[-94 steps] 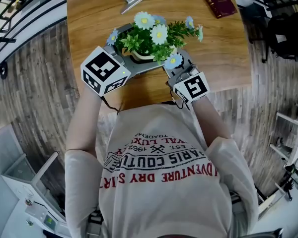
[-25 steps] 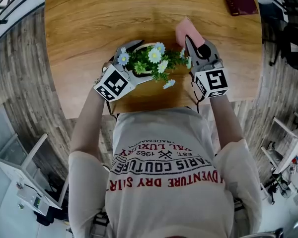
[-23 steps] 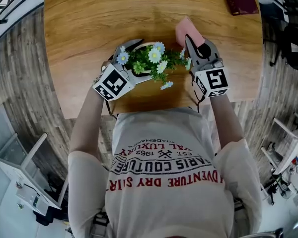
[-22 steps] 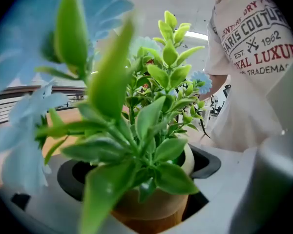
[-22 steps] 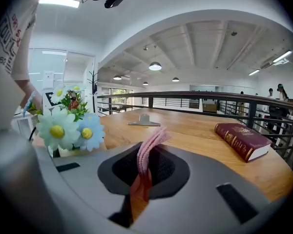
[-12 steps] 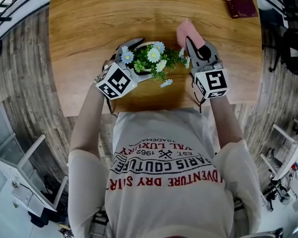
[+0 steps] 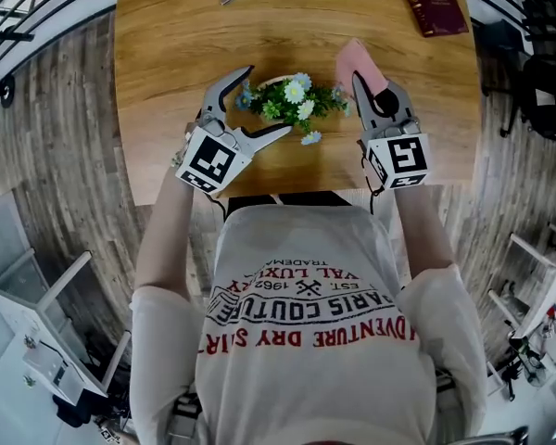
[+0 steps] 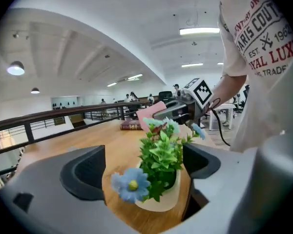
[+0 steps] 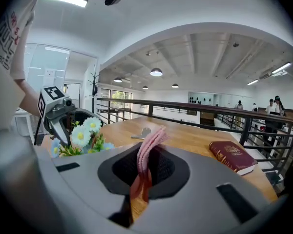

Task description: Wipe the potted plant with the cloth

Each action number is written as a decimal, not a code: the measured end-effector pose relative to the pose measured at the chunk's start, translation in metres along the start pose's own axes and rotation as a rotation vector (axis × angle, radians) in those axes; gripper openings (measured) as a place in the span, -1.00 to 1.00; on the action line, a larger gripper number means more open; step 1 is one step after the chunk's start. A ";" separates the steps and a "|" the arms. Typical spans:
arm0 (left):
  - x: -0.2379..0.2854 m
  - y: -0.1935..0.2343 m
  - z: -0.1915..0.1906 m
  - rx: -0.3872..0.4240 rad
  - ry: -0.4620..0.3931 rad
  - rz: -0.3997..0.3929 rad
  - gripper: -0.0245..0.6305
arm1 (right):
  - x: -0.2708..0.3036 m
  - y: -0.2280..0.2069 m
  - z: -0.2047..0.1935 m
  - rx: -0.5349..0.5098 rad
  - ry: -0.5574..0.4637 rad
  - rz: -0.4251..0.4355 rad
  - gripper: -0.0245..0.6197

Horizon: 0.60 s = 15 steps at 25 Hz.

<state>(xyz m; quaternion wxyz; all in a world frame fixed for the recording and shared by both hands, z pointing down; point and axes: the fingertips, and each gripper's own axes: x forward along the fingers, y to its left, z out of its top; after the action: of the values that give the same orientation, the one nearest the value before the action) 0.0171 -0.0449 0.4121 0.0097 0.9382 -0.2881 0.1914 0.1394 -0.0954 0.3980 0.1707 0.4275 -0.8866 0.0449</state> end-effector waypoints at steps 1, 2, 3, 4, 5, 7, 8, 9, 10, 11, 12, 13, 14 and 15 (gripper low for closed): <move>-0.007 0.003 0.009 -0.017 -0.017 0.026 0.63 | -0.004 0.002 0.006 -0.001 -0.008 -0.003 -0.80; -0.014 0.006 0.017 -0.038 -0.034 0.049 0.63 | -0.007 0.005 0.012 -0.002 -0.016 -0.006 -0.80; -0.021 0.010 0.026 -0.060 -0.050 0.074 0.63 | -0.011 0.007 0.018 -0.002 -0.024 -0.009 -0.80; -0.029 0.015 0.034 -0.078 -0.064 0.107 0.62 | -0.013 0.009 0.024 -0.001 -0.033 -0.012 -0.80; -0.037 0.020 0.043 -0.095 -0.080 0.155 0.55 | -0.016 0.012 0.028 0.001 -0.042 -0.014 -0.80; -0.058 0.036 0.062 -0.139 -0.148 0.292 -0.32 | -0.020 0.016 0.037 0.002 -0.057 -0.013 -0.80; -0.067 0.042 0.073 -0.162 -0.196 0.343 -0.51 | -0.022 0.018 0.041 0.002 -0.067 -0.011 -0.80; -0.075 0.045 0.083 -0.172 -0.236 0.369 -0.52 | -0.023 0.020 0.045 0.002 -0.078 -0.009 -0.80; -0.082 0.046 0.092 -0.167 -0.262 0.383 -0.54 | -0.024 0.021 0.050 0.003 -0.089 -0.007 -0.80; -0.086 0.047 0.100 -0.156 -0.275 0.399 -0.63 | -0.025 0.023 0.055 0.005 -0.101 -0.003 -0.80; -0.090 0.047 0.106 -0.147 -0.278 0.418 -0.71 | -0.026 0.025 0.060 0.006 -0.113 0.003 -0.80; -0.093 0.048 0.109 -0.142 -0.277 0.439 -0.76 | -0.028 0.028 0.066 0.004 -0.128 0.013 -0.80; -0.095 0.049 0.110 -0.135 -0.272 0.457 -0.82 | -0.028 0.031 0.072 -0.001 -0.144 0.024 -0.80; -0.097 0.050 0.110 -0.125 -0.267 0.472 -0.85 | -0.029 0.034 0.078 -0.007 -0.161 0.034 -0.80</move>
<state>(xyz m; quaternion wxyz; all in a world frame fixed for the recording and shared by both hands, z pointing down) -0.0452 -0.0484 0.2701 -0.0155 0.8598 -0.5084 0.0447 0.1090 -0.0703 0.3172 0.0997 0.4140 -0.9047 0.0101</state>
